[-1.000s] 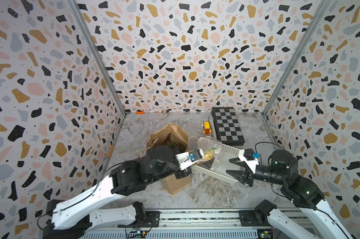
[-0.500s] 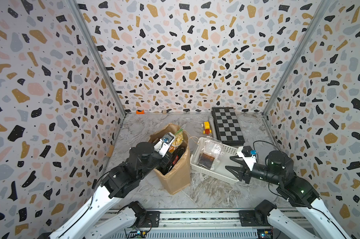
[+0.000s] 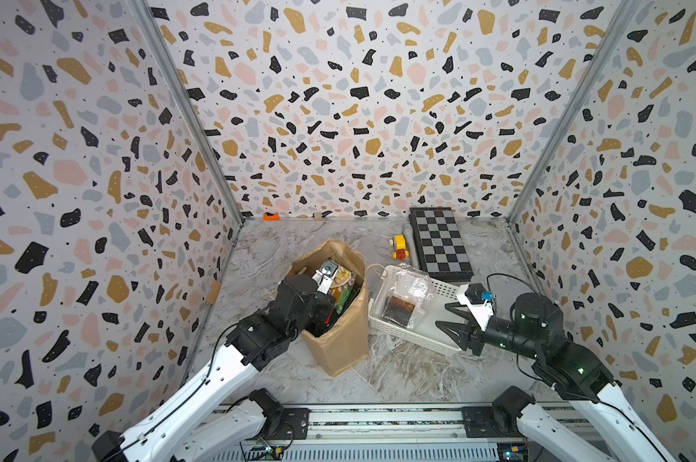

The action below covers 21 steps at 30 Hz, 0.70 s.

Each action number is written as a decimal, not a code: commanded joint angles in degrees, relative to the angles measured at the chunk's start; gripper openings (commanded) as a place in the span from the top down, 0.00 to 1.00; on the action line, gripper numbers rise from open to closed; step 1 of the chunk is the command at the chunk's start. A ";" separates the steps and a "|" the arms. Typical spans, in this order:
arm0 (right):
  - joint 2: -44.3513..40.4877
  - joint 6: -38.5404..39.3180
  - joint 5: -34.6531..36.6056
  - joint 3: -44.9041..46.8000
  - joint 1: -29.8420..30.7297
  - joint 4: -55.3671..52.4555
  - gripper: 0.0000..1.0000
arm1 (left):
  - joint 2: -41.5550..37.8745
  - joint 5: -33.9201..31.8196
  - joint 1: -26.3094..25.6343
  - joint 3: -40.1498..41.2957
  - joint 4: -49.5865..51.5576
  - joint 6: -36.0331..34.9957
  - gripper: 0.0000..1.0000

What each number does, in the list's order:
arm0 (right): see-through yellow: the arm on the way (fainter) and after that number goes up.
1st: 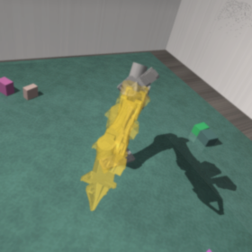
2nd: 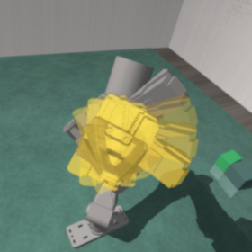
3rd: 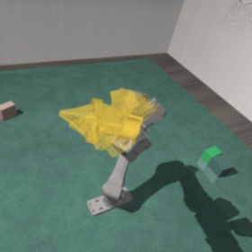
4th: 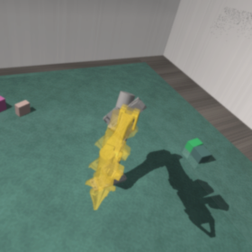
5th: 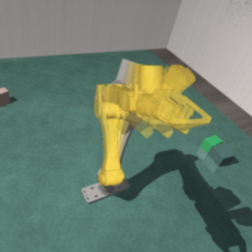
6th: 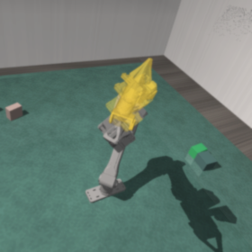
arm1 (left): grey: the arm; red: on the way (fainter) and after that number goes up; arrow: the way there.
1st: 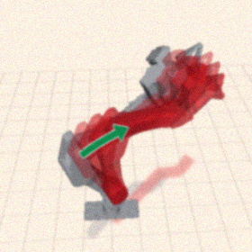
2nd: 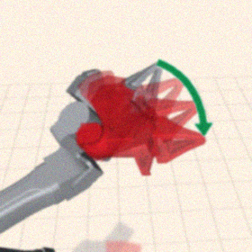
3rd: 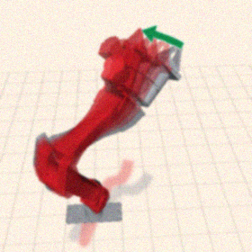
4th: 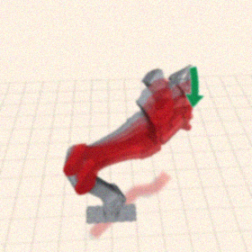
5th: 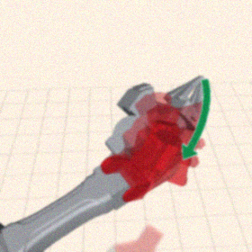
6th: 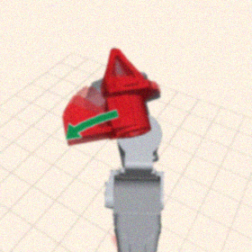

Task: Place the condiment packets inside the bag
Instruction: Place the condiment packet in the paper bag.

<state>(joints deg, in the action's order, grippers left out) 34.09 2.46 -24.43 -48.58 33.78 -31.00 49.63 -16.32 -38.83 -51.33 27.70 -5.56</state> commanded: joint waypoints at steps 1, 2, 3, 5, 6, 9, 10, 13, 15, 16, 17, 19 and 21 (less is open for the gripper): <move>-0.26 -0.01 0.77 0.03 0.28 0.84 0.44 | -3.83 -0.07 0.24 1.58 -3.23 -3.83 1.00; -0.28 -0.07 0.74 0.10 0.26 1.09 0.44 | -4.64 -0.11 0.24 2.27 -3.55 -5.61 1.00; -0.20 -0.23 0.78 0.25 0.28 1.34 0.44 | -5.45 -1.25 0.24 2.78 -3.68 -7.15 1.00; -0.01 -0.33 0.74 0.46 0.23 1.78 0.44 | -6.46 -3.42 0.24 2.99 -3.47 -11.62 1.00; 0.06 -0.35 0.78 0.56 0.23 1.95 0.44 | -6.70 -4.00 0.27 3.06 -3.45 -13.66 1.00; 0.41 -0.56 0.86 0.76 0.26 2.36 0.44 | -6.30 -5.24 0.24 3.33 -4.23 -19.22 1.00; 0.58 -0.53 0.92 0.76 0.24 2.39 0.45 | -5.85 -4.98 0.24 3.28 -4.13 -20.74 1.00; 0.88 -0.57 0.93 0.70 0.26 2.29 0.45 | -4.79 -2.04 0.24 2.72 -2.87 -24.07 1.00; 1.01 -0.51 0.96 0.68 0.24 2.17 0.45 | -4.98 1.16 0.22 2.47 -1.50 -24.93 1.00; 1.03 -0.46 0.97 0.68 0.23 2.13 0.45 | -5.36 3.09 0.24 2.32 -0.38 -25.19 1.00; 1.00 -0.36 1.10 0.68 0.31 2.09 0.44 | -5.75 5.30 0.24 2.22 0.79 -24.97 1.00; 1.12 -0.30 0.99 0.68 0.23 2.17 0.44 | -6.91 9.81 0.20 2.32 2.93 -23.74 1.00; 1.50 -0.30 0.97 0.68 0.24 2.39 0.44 | -7.84 12.85 0.24 3.35 4.37 -20.69 1.00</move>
<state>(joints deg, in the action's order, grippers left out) 35.27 2.37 -23.70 -47.72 33.78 -29.95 43.00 -10.85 -38.65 -48.88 29.08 -27.88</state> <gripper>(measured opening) 0.555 0.047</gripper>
